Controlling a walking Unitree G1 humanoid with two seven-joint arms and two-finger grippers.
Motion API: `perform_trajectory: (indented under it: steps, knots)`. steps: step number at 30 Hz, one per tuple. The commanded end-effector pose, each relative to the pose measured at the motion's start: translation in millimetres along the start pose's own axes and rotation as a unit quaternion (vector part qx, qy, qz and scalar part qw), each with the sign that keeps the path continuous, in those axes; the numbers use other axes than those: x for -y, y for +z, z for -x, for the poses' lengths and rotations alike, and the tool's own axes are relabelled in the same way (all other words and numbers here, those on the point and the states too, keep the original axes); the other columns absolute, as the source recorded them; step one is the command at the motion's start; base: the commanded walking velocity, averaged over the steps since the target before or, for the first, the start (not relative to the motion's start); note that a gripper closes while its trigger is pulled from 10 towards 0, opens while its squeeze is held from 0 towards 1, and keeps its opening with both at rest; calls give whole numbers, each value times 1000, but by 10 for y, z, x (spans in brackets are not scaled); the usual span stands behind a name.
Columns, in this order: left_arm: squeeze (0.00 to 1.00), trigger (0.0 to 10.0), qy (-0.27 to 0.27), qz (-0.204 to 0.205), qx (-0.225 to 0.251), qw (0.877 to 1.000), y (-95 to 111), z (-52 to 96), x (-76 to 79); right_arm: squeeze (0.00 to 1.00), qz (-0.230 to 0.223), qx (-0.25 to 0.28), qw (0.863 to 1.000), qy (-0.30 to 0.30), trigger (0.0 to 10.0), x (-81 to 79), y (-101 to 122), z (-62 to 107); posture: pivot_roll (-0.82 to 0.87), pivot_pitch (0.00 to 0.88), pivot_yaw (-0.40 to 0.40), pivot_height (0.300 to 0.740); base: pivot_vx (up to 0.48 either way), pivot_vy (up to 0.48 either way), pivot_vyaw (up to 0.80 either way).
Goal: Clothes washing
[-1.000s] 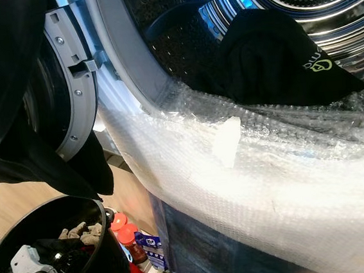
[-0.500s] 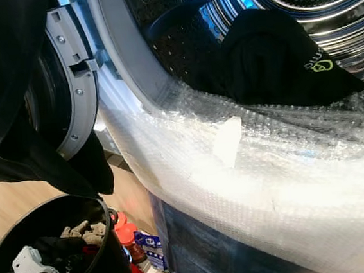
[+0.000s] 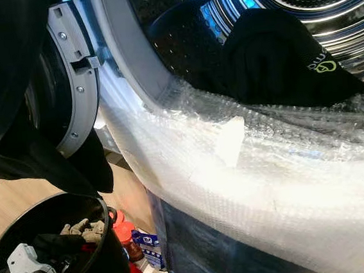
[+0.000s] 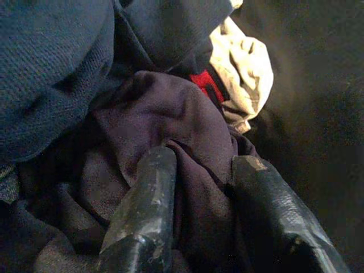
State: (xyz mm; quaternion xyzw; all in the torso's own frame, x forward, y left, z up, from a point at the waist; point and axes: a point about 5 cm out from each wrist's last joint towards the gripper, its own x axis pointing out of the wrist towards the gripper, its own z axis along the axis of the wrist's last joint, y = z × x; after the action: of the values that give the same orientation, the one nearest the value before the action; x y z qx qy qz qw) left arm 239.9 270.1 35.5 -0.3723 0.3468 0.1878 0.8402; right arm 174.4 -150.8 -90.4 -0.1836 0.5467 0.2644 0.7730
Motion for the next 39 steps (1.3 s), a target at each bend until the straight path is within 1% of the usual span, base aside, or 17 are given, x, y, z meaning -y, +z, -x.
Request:
perform_trajectory:
  steps: [1, 4, 17, 24, 26, 29, 30, 32, 34, 35, 37, 38, 39]
  knots:
    - [0, 0, 12, 1, -5, 1000, -20, 17, -75, 0, 5, 16, 1000, 5, 10000, -15, 88, -3, 118, 0, 74, 740, 0, 0, 0]
    - [0, 0, 13, -10, 3, 1000, 2, 37, -76, 0, 10, 15, 1000, 2, 10000, 1, 109, 1, 123, 0, 71, 740, 0, 0, 0]
    - [0, 0, 7, -11, 10, 1000, -14, 74, -60, 0, 16, 15, 1000, 2, 10000, 13, 113, 5, 131, 0, 65, 740, 0, 0, 0]
    - [0, 0, 6, -25, 23, 999, 32, 97, -53, 0, 19, 12, 1000, 2, 10000, 12, 96, 4, 136, 0, 62, 740, 0, 0, 0]
    - [0, 0, 5, -44, 31, 999, 58, 115, -37, 0, 18, 12, 1000, 1, 10000, 14, 94, 5, 134, 0, 60, 740, 0, 0, 0]
    - [0, 0, 4, -112, 56, 992, 165, 172, 13, 0, 17, 12, 1000, -1, 10000, 17, 92, 5, 134, 0, 60, 740, 0, 0, 0]
    - [0, 0, 1, -145, 67, 987, 226, 208, 49, 0, 17, 11, 1000, -1, 10000, 19, 87, 5, 138, 0, 57, 740, 0, 0, 0]
    - [0, 0, -4, -160, 75, 984, 268, 238, 85, 0, 18, 10, 1000, -1, 10000, 20, 80, 6, 139, 0, 56, 740, 0, 0, 0]
    - [0, 0, -10, -186, 95, 978, 361, 295, 149, 0, 18, 10, 1000, -2, 10000, 20, 71, 6, 139, 0, 56, 740, 0, 0, 0]
    - [0, 0, -18, -203, 108, 973, 428, 346, 208, 0, 17, 9, 1000, -2, 10000, 22, 66, 6, 141, 0, 55, 740, 0, 0, 0]
    - [0, 0, -28, -221, 119, 968, 484, 395, 271, 0, 17, 9, 1000, -2, 10000, 24, 63, 7, 142, 0, 54, 740, 0, 0, 0]
    - [0, 0, -40, -248, 133, 959, 559, 464, 361, 0, 16, 9, 1000, -3, 10000, 23, 58, 7, 141, 0, 54, 740, 0, 0, 0]
    - [0, 0, -43, -257, 138, 955, 581, 486, 391, 0, 16, 9, 1000, -3, 10000, 24, 56, 7, 142, 0, 52, 740, 0, 0, 0]
